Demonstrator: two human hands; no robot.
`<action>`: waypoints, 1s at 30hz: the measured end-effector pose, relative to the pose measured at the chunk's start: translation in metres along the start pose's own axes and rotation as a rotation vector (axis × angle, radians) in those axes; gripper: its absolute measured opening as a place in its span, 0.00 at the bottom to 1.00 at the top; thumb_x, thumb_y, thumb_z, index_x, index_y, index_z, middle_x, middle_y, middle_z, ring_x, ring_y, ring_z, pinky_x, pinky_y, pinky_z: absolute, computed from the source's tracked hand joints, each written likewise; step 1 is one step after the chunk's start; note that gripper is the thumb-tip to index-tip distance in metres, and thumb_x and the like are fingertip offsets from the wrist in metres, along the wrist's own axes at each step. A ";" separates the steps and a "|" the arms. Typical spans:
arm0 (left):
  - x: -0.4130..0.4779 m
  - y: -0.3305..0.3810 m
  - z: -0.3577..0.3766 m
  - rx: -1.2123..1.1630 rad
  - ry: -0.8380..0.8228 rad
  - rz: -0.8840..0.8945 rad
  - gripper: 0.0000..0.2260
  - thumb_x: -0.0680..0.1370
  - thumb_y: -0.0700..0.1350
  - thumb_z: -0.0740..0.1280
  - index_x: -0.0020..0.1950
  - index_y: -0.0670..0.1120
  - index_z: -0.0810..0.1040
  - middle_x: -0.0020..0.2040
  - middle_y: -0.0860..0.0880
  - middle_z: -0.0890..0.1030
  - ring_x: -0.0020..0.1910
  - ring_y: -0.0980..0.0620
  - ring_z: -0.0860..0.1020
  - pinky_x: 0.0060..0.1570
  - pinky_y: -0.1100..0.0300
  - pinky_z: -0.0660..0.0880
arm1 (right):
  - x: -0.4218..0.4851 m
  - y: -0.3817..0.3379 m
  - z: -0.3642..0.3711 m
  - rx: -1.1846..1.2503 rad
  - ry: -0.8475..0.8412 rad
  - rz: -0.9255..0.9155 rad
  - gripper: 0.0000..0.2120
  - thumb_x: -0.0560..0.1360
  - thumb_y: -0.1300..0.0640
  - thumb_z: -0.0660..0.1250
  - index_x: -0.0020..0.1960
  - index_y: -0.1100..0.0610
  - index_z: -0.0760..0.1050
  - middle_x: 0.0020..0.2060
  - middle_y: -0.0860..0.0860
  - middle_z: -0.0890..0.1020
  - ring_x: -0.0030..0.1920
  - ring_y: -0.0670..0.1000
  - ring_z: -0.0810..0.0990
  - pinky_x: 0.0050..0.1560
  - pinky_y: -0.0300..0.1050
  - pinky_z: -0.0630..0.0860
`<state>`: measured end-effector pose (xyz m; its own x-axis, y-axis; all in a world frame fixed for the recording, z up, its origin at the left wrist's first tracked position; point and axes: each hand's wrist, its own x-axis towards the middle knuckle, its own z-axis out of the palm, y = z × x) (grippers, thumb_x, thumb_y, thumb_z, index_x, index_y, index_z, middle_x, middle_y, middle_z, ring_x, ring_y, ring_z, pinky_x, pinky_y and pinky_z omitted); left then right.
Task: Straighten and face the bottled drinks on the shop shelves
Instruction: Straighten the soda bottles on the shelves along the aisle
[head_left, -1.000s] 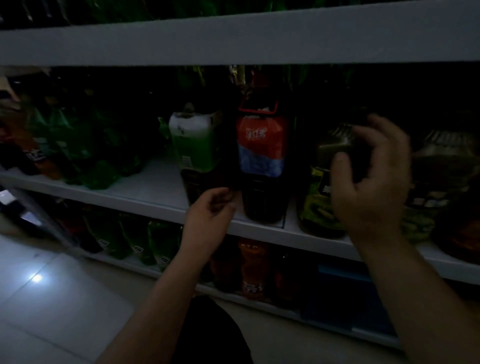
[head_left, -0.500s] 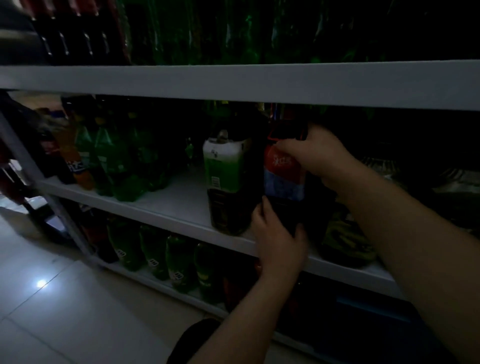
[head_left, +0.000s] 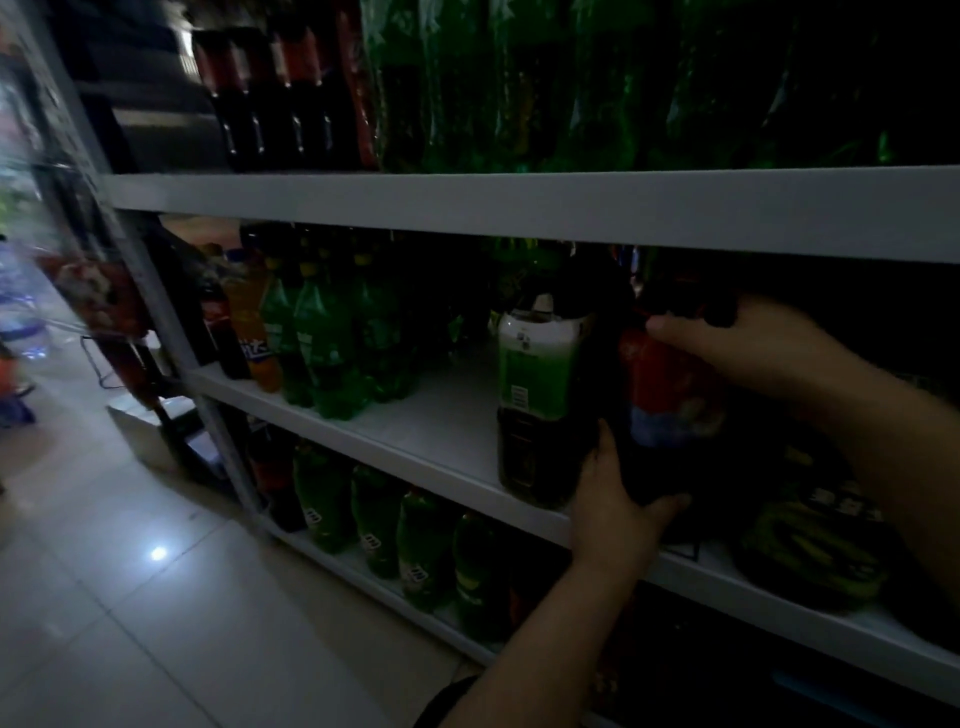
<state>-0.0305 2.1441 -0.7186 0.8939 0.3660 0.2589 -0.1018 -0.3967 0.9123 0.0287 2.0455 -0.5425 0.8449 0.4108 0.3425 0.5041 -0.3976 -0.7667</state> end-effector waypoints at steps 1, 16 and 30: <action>0.004 -0.001 -0.005 0.004 -0.028 0.008 0.46 0.68 0.53 0.76 0.78 0.56 0.51 0.72 0.53 0.67 0.70 0.54 0.67 0.68 0.59 0.66 | -0.002 0.001 -0.003 0.116 -0.043 0.024 0.14 0.70 0.46 0.71 0.55 0.43 0.75 0.49 0.44 0.80 0.48 0.46 0.79 0.49 0.44 0.75; 0.000 -0.023 -0.017 0.046 -0.070 0.033 0.33 0.78 0.53 0.65 0.78 0.54 0.51 0.68 0.62 0.62 0.68 0.64 0.59 0.65 0.70 0.56 | -0.004 -0.007 -0.019 -0.297 -0.071 -0.006 0.13 0.69 0.40 0.70 0.51 0.41 0.75 0.38 0.39 0.75 0.37 0.40 0.72 0.36 0.36 0.69; 0.017 -0.013 -0.083 0.168 0.407 -0.006 0.49 0.58 0.65 0.75 0.72 0.55 0.54 0.64 0.54 0.61 0.60 0.59 0.62 0.59 0.59 0.64 | -0.009 -0.043 0.068 -0.417 0.175 -0.472 0.18 0.76 0.60 0.60 0.66 0.61 0.70 0.60 0.58 0.75 0.60 0.56 0.72 0.60 0.41 0.64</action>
<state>-0.0496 2.2253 -0.7000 0.6457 0.6574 0.3884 0.0051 -0.5124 0.8588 -0.0129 2.1149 -0.5495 0.5146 0.4935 0.7012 0.8254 -0.5065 -0.2493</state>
